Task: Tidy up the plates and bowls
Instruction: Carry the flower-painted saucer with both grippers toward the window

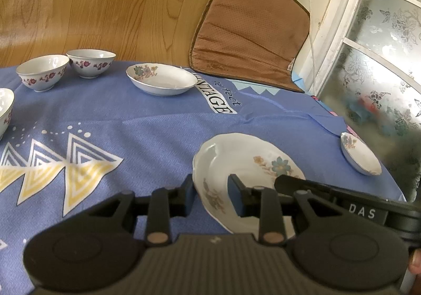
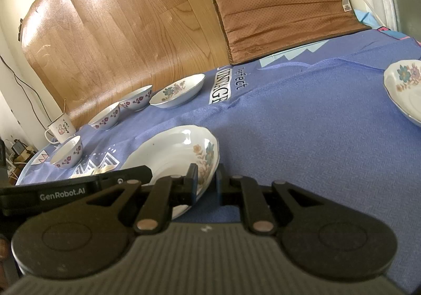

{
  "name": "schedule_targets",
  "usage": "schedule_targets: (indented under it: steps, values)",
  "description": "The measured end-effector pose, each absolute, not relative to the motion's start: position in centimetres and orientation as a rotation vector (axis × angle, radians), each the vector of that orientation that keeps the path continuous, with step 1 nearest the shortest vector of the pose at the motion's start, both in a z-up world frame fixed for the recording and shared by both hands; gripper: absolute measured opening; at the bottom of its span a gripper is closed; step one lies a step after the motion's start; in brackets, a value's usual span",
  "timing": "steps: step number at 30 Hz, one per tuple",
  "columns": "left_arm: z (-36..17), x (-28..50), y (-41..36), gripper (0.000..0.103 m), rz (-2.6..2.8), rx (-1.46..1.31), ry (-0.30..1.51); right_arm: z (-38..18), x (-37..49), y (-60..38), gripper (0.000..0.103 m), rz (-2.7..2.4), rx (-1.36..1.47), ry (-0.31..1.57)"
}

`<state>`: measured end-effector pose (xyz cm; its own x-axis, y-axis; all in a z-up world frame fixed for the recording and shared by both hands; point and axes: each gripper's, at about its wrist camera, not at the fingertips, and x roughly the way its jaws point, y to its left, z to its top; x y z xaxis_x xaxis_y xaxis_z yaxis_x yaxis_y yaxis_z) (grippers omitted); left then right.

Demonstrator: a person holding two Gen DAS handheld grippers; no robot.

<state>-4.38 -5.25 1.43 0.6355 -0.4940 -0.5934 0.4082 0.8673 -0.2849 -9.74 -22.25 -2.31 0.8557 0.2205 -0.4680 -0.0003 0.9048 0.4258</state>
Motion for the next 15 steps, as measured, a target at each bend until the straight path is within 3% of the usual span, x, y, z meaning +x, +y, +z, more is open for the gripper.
schedule_targets:
  steps: [15]
  values:
    - [1.86,-4.32,-5.33,0.027,-0.523,-0.136,0.714,-2.32,-10.10,-22.53,0.017,0.117,0.430,0.503]
